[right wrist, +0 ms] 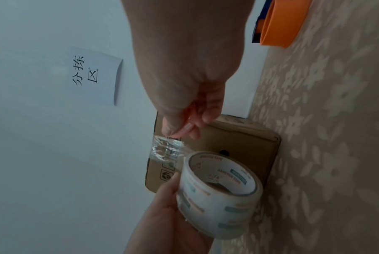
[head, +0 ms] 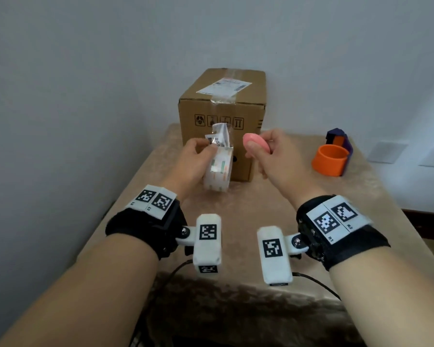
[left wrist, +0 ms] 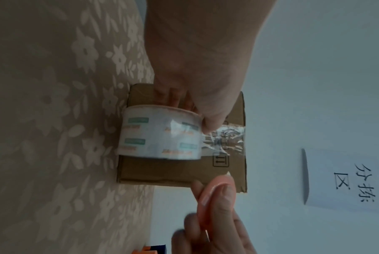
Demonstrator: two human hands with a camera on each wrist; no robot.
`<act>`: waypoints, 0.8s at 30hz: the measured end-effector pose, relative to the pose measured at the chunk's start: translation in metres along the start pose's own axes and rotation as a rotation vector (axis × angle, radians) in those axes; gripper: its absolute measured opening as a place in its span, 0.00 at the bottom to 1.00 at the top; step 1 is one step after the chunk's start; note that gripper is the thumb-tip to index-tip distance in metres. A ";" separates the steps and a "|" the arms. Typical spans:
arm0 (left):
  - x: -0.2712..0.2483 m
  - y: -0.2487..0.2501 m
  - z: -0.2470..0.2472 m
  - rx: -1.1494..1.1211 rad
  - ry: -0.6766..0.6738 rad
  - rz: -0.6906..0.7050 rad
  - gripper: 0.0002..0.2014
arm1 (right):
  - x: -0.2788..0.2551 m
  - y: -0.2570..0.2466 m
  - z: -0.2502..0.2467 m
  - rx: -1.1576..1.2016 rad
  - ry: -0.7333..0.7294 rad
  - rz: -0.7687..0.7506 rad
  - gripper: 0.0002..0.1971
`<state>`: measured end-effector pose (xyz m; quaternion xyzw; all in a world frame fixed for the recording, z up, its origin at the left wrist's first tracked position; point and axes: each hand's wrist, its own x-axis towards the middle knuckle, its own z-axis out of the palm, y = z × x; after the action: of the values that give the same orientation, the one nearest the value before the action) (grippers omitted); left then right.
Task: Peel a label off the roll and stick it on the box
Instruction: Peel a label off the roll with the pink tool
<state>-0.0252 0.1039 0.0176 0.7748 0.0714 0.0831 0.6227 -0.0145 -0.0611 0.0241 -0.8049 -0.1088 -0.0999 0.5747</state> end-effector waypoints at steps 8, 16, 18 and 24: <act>0.013 0.003 0.007 -0.127 -0.034 -0.086 0.07 | 0.008 -0.005 -0.005 0.125 -0.078 0.063 0.17; -0.003 0.008 0.017 -0.114 -0.068 -0.079 0.09 | 0.005 -0.010 -0.013 -0.048 -0.067 -0.029 0.14; -0.009 0.008 0.016 -0.117 -0.090 -0.082 0.06 | 0.002 -0.011 -0.016 -0.107 -0.063 -0.099 0.14; -0.024 0.007 0.006 -0.057 -0.072 -0.020 0.06 | -0.005 -0.017 -0.016 -0.243 -0.078 -0.202 0.11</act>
<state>-0.0472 0.0912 0.0224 0.7586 0.0544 0.0507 0.6473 -0.0245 -0.0709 0.0426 -0.8568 -0.1982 -0.1383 0.4556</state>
